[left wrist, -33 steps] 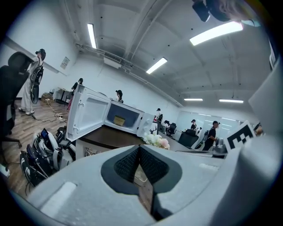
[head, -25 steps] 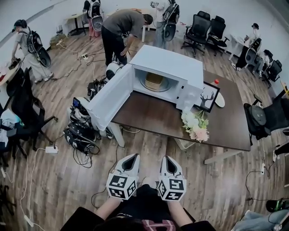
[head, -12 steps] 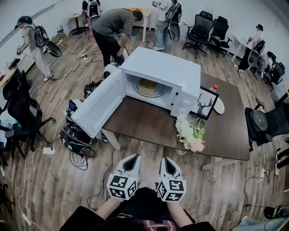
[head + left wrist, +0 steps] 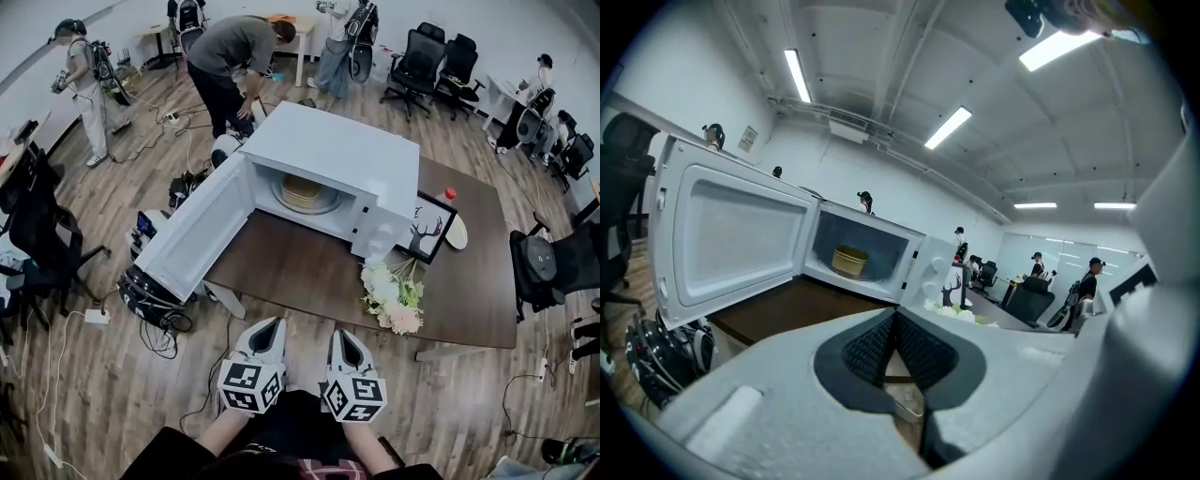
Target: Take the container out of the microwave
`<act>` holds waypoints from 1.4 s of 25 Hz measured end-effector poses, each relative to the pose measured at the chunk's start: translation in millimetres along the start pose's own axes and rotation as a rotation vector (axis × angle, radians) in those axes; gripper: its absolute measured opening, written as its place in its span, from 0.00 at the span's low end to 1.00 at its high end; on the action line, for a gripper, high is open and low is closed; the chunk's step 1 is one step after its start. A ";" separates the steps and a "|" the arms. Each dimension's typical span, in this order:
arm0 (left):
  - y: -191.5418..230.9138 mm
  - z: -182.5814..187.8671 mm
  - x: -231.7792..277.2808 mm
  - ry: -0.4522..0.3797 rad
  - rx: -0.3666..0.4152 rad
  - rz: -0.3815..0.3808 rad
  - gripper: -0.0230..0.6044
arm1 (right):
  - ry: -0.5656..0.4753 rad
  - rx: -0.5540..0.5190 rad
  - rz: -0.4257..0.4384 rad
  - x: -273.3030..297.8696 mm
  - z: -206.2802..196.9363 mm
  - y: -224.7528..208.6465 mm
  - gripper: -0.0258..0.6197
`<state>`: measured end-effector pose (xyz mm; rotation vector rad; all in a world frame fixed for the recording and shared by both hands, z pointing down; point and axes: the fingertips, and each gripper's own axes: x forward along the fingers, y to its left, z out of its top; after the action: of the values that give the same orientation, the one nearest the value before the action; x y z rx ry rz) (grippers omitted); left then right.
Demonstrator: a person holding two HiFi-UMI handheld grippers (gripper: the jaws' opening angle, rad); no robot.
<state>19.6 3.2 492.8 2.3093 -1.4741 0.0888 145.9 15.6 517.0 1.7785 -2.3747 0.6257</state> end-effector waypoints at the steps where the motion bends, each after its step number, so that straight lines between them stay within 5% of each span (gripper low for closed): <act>1: 3.7 2.0 6.1 0.000 -0.001 0.003 0.05 | 0.002 -0.001 -0.002 5.6 1.3 -2.2 0.05; 10: 39.6 33.2 70.7 0.003 0.012 -0.032 0.05 | 0.028 0.001 -0.022 76.1 27.8 -8.8 0.06; 22: 99.9 70.4 151.6 0.038 0.057 -0.099 0.05 | 0.050 0.027 -0.167 175.9 57.1 -6.4 0.05; 35: 130.3 90.2 182.7 0.008 0.072 -0.132 0.05 | 0.018 0.109 -0.287 254.6 97.3 -3.0 0.07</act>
<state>-28.8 -233.7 496.2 2.4544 -1.3308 0.1151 85.4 -250.2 512.5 2.0953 -2.0519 0.7383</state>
